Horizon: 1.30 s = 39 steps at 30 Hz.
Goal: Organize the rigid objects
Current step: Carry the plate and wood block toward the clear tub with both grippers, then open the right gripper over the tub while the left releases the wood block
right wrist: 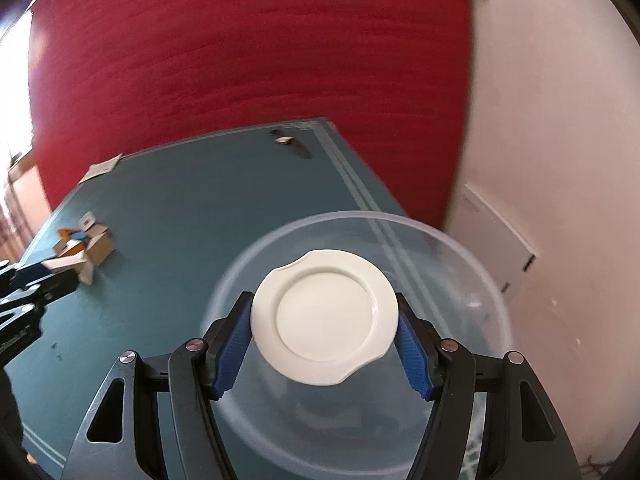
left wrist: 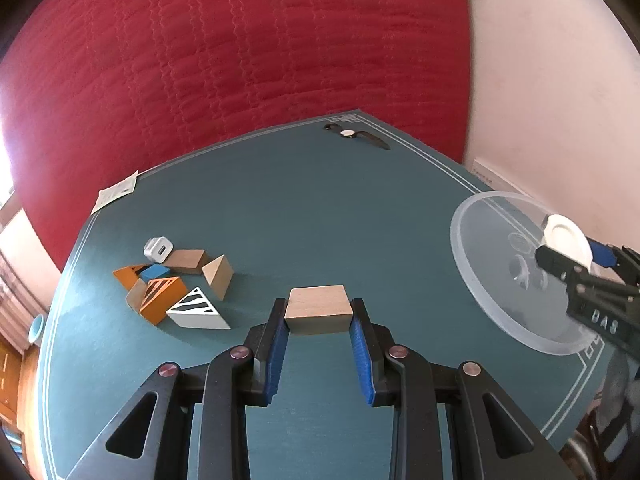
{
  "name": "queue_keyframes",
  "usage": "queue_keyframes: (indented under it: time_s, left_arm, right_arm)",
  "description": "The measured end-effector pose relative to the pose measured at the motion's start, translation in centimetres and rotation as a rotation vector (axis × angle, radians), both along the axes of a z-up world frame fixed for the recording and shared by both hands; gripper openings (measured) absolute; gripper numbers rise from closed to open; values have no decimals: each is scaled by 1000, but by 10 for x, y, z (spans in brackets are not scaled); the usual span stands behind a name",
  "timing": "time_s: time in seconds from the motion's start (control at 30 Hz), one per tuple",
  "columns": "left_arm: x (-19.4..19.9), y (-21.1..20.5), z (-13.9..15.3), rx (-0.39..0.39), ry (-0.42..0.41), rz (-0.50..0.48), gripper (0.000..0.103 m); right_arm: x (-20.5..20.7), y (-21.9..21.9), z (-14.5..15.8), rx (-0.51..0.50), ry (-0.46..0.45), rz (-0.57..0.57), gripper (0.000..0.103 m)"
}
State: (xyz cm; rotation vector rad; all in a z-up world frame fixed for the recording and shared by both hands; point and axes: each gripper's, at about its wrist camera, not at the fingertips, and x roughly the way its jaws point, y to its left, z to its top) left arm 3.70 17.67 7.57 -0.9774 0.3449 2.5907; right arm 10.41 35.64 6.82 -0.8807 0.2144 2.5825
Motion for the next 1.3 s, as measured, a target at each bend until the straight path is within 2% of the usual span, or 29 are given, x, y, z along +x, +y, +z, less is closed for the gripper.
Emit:
queue_keyframes:
  time_s: [0.3, 0.57, 1.0, 1.3]
  left_arm:
    - [1, 15, -4, -2, -22, -40, 32]
    - [9, 38, -2, -9, -10, -100, 32]
    - [18, 74, 0, 4, -15, -192, 32]
    - [20, 106, -12, 31, -59, -290, 32]
  right_arm:
    - [23, 50, -6, -63, 3, -159, 67]
    - [20, 52, -13, -58, -32, -166, 68]
    - [30, 45, -9, -13, -24, -199, 69]
    - [30, 46, -8, 11, -18, -215, 69]
